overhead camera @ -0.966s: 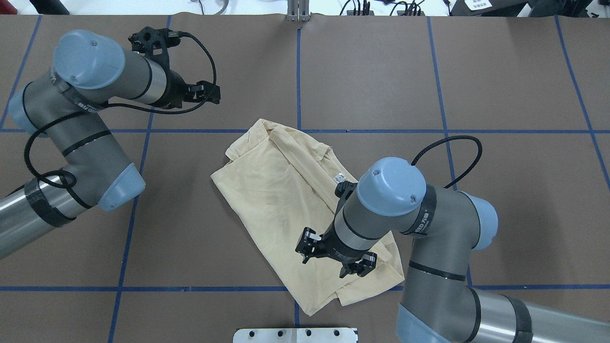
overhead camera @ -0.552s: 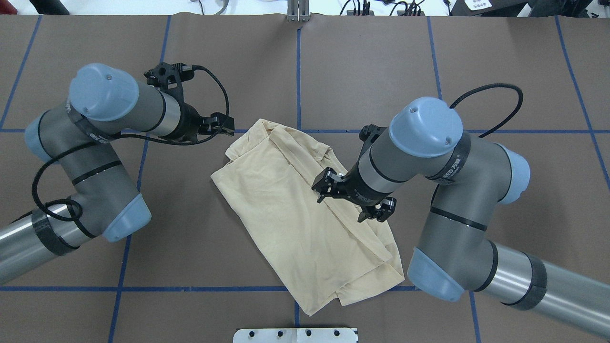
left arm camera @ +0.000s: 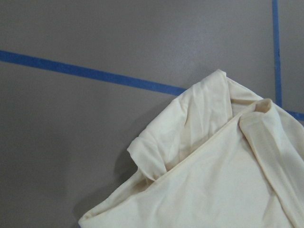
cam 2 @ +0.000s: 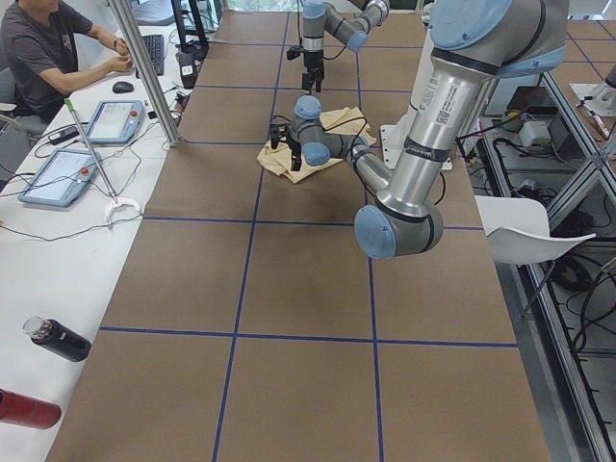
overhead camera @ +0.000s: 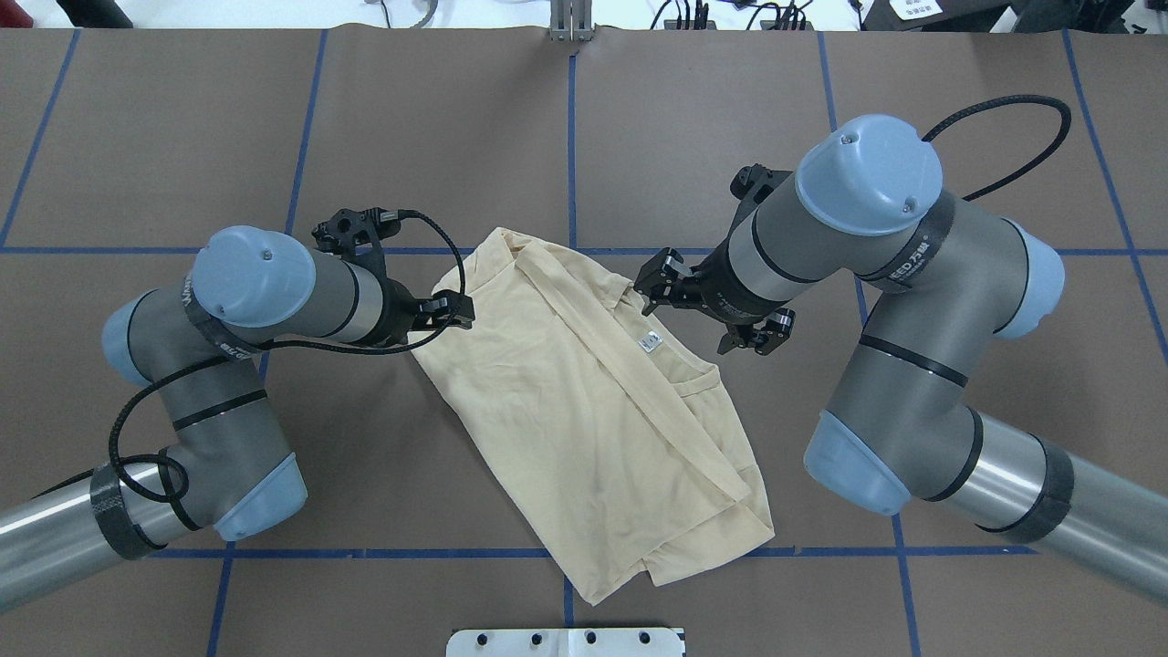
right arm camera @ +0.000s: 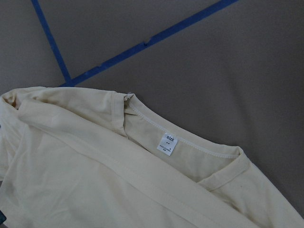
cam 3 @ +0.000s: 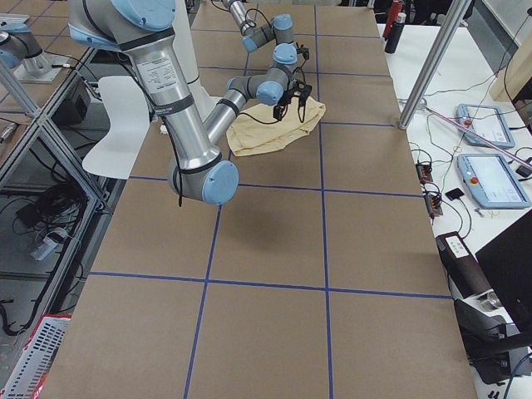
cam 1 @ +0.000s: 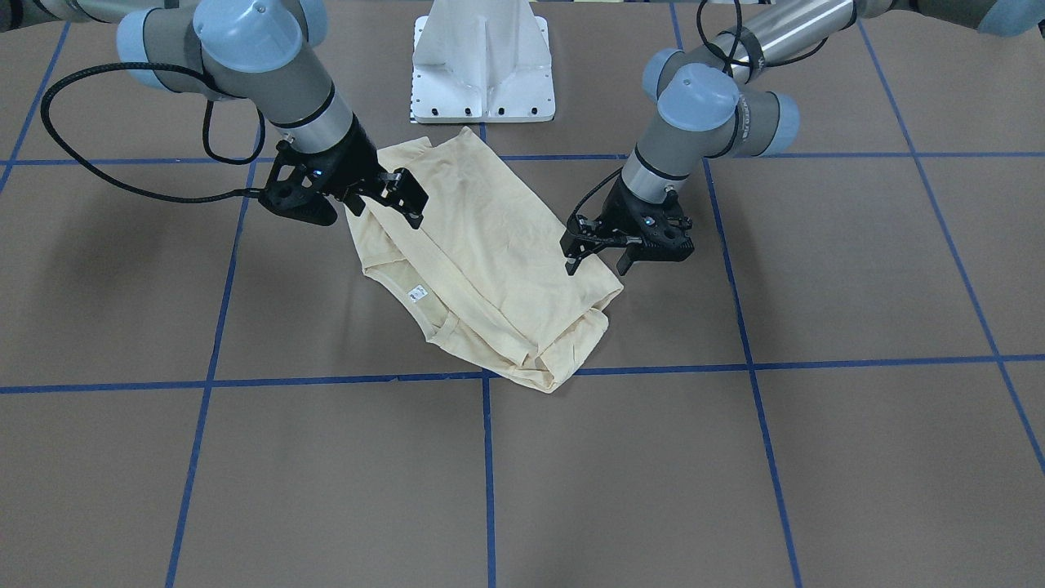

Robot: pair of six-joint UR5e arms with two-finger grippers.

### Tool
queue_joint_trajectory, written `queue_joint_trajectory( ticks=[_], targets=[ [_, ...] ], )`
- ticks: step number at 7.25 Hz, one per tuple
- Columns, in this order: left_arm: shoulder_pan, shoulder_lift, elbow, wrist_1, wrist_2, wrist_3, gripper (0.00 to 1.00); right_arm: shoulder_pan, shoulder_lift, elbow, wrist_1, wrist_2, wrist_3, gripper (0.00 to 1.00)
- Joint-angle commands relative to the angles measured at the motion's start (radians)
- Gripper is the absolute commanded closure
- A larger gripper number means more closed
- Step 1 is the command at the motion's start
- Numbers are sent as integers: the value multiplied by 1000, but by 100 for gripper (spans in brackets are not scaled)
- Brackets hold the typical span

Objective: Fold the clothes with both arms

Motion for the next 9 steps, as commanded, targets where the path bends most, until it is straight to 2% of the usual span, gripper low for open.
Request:
queue_joint_trajectory(
  ticks=[1,4,7,9],
  targets=[
    [5,1,26,-1,3,0,9,3,-2,-1,-2,-5,-2,0],
    [5,1,57,-3,3,7,11,3,-5,1,-2,-10,-2,0],
    [5,1,57,-3,4,5,19,9,-5,1,-2,-10,-4,0],
    [5,1,62,-3,4,5,28,9,-5,1,-2,-10,-4,0]
  ],
)
